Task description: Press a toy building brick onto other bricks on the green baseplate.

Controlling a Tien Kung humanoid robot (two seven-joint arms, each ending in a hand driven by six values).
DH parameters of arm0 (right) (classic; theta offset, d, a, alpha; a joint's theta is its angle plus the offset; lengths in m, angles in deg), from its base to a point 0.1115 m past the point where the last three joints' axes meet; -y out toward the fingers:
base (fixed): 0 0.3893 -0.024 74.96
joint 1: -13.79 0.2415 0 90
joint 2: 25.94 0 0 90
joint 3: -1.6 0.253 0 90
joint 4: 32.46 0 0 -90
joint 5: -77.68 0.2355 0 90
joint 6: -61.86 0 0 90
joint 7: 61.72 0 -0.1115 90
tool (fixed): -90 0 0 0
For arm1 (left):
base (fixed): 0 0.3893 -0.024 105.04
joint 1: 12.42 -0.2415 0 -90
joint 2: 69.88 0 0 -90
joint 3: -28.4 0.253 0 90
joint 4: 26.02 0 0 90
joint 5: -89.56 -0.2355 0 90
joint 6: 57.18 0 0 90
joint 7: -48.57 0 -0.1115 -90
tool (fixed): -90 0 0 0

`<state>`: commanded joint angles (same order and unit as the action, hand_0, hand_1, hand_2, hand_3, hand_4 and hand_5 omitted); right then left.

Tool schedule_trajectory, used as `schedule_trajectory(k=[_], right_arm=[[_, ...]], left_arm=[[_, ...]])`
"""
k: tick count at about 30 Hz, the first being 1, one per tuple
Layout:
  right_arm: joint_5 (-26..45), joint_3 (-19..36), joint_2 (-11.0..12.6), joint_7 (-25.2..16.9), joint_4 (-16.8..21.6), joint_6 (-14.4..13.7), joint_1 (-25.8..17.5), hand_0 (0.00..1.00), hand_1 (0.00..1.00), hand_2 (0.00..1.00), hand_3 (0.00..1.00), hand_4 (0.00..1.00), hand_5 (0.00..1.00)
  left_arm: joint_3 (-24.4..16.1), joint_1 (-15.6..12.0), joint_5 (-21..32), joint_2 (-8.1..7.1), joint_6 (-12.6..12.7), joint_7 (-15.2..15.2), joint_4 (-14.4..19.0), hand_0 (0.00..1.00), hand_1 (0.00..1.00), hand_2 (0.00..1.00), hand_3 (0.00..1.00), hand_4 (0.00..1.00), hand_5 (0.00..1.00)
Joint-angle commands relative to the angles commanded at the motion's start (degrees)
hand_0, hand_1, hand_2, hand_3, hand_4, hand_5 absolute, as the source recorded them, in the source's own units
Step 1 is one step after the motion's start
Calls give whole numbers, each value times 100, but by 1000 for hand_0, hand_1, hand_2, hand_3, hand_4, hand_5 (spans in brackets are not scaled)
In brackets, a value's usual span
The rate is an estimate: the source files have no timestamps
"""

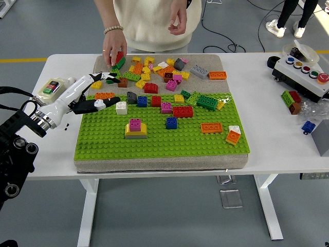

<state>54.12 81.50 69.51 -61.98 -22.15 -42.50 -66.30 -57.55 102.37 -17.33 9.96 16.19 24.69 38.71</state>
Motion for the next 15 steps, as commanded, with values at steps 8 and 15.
schedule_trajectory(k=[8, 15], right_arm=[[-57, -34, -15, 47, 0, 40, 24, 737, 656, 709, 596, 919, 505], [-84, -50, -20, 65, 0, 25, 17, 737, 656, 709, 596, 919, 505]], left_arm=[[-56, -22, 710, -82, -130, 166, 126, 970, 856, 854, 908, 998, 759], [-76, 40, 1161, -147, -253, 300, 149, 956, 862, 859, 925, 998, 743]])
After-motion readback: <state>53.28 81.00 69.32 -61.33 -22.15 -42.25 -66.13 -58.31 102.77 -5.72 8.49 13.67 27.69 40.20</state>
